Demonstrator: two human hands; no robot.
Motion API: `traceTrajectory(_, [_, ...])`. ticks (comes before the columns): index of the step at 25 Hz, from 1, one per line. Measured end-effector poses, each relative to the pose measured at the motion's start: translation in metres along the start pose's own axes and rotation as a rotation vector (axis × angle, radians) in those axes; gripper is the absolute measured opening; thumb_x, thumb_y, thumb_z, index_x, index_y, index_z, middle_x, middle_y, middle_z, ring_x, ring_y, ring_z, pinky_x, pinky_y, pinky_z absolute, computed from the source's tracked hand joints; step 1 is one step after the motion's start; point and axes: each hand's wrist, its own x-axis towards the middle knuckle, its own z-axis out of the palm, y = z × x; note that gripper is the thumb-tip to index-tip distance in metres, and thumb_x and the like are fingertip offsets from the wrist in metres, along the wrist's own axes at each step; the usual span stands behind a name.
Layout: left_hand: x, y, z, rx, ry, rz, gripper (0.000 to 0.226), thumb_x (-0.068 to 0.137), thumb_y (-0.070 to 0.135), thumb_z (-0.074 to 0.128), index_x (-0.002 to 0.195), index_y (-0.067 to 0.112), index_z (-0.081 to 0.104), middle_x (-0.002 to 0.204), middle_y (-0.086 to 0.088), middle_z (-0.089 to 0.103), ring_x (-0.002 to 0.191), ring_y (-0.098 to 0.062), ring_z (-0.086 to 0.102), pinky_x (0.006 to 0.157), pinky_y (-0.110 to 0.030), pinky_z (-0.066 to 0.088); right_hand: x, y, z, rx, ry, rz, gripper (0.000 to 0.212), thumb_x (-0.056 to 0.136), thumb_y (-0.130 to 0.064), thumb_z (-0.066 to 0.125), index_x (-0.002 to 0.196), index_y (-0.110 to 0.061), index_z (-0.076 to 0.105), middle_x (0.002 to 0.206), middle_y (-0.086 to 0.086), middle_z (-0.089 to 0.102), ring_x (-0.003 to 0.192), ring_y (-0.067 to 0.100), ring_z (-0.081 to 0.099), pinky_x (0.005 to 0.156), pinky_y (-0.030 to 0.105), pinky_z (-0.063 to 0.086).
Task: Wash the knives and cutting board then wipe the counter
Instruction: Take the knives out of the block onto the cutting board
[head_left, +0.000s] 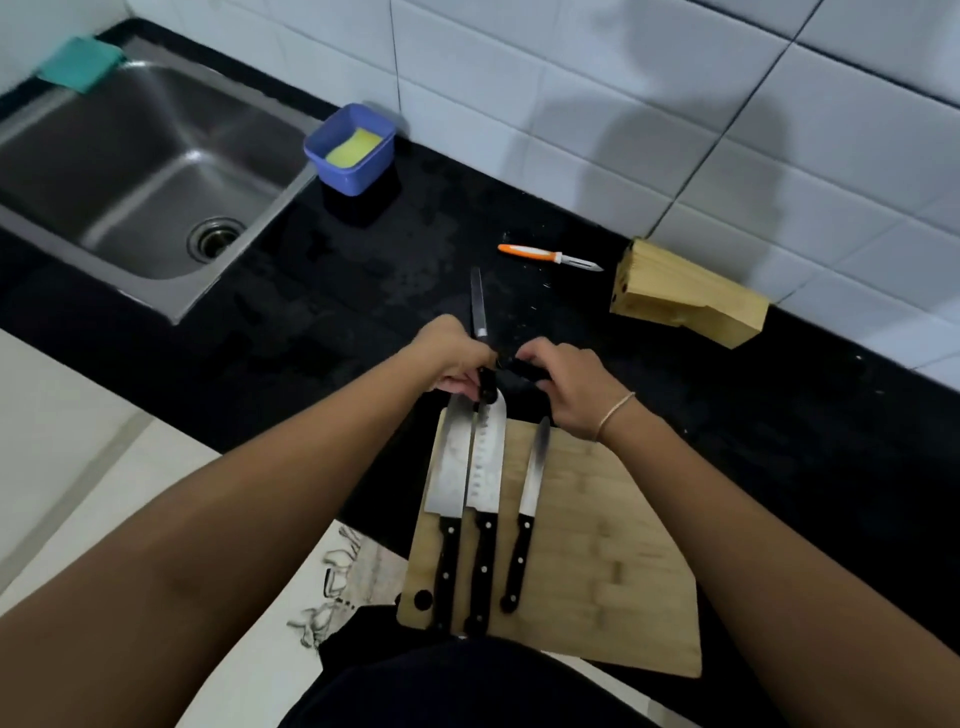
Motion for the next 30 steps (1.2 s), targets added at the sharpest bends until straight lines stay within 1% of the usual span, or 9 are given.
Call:
traceTrajectory(3, [-0.021,-0.005,0.036,-0.100,-0.108,-0.042,0.021,0.092,0.020,0.071,0.091,0.001,0.063,0.070,-0.015,0.073,0.061,-0.023,0.073,0.050,-0.024,0.057,-0.054,0.006,0.006,-0.178,-0.009,-0.136,0.050,0.073,0.004,0.055,0.115,-0.024,0.058,0.108,-0.002,0.062,0.103,0.024,0.054,0.087,0.037,0.036])
traceTrajectory(6, [-0.035,-0.012,0.064,-0.099,0.003,-0.010,0.021,0.088,0.016,0.076,0.083,0.001,0.062,0.067,-0.017,0.072,0.055,-0.023,0.071,0.040,-0.024,0.053,-0.109,-0.002,0.020,-0.296,-0.028,-0.322,0.042,0.064,-0.002,0.056,0.099,-0.025,0.062,0.094,-0.005,0.061,0.094,0.024,0.054,0.083,0.039,0.039])
traceTrajectory(9, [-0.058,-0.021,0.097,-0.003,0.092,0.068,0.020,0.082,0.012,0.079,0.084,0.000,0.063,0.060,-0.016,0.071,0.054,-0.026,0.072,0.045,-0.029,0.057,-0.162,-0.011,0.042,-0.332,-0.127,-0.460,0.021,0.062,-0.020,0.059,0.081,-0.026,0.063,0.090,-0.004,0.058,0.091,0.023,0.051,0.085,0.038,0.039])
traceTrajectory(12, [-0.083,-0.039,0.132,0.209,0.192,0.165,0.015,0.077,0.015,0.074,0.082,0.003,0.066,0.057,-0.010,0.070,0.054,-0.024,0.072,0.057,-0.035,0.062,-0.198,-0.007,0.062,-0.177,0.012,-0.212,0.016,0.068,-0.029,0.057,0.080,-0.018,0.059,0.093,0.003,0.054,0.085,0.027,0.052,0.075,0.038,0.044])
traceTrajectory(15, [-0.103,-0.060,0.159,0.297,0.217,0.156,0.014,0.076,0.018,0.073,0.078,0.006,0.064,0.053,-0.008,0.069,0.047,-0.022,0.070,0.053,-0.032,0.061,-0.209,-0.009,0.071,0.051,0.048,0.224,0.017,0.077,-0.032,0.054,0.084,-0.022,0.044,0.089,0.002,0.048,0.077,0.028,0.053,0.062,0.034,0.040])
traceTrajectory(17, [-0.117,-0.074,0.172,0.342,0.241,0.137,0.018,0.074,0.022,0.076,0.075,0.008,0.064,0.057,-0.008,0.069,0.048,-0.022,0.070,0.054,-0.035,0.062,-0.207,-0.009,0.074,0.114,0.072,0.333,0.016,0.078,-0.022,0.057,0.085,-0.019,0.043,0.087,0.005,0.054,0.076,0.029,0.056,0.060,0.032,0.039])
traceTrajectory(20, [-0.131,-0.089,0.188,0.472,0.287,0.170,0.020,0.072,0.025,0.078,0.074,0.012,0.062,0.063,-0.005,0.067,0.054,-0.019,0.068,0.044,-0.026,0.054,-0.203,-0.005,0.074,0.208,0.152,0.514,0.018,0.080,-0.016,0.061,0.090,-0.014,0.046,0.088,0.008,0.057,0.074,0.027,0.055,0.059,0.030,0.038])
traceTrajectory(24, [-0.137,-0.095,0.203,0.558,0.257,0.182,0.022,0.072,0.027,0.077,0.075,0.016,0.058,0.070,-0.004,0.065,0.065,-0.019,0.068,0.054,-0.028,0.055,-0.194,-0.007,0.076,0.283,0.168,0.553,0.014,0.083,-0.018,0.065,0.088,-0.014,0.052,0.086,0.006,0.061,0.076,0.026,0.058,0.063,0.030,0.046])
traceTrajectory(30, [-0.138,-0.086,0.178,0.522,0.340,0.297,0.019,0.079,0.030,0.064,0.074,0.013,0.058,0.048,0.000,0.065,0.044,-0.013,0.066,0.050,-0.029,0.056,-0.168,-0.017,0.074,0.495,0.192,0.580,0.011,0.079,-0.026,0.065,0.082,-0.020,0.056,0.082,-0.001,0.062,0.075,0.021,0.060,0.063,0.028,0.045])
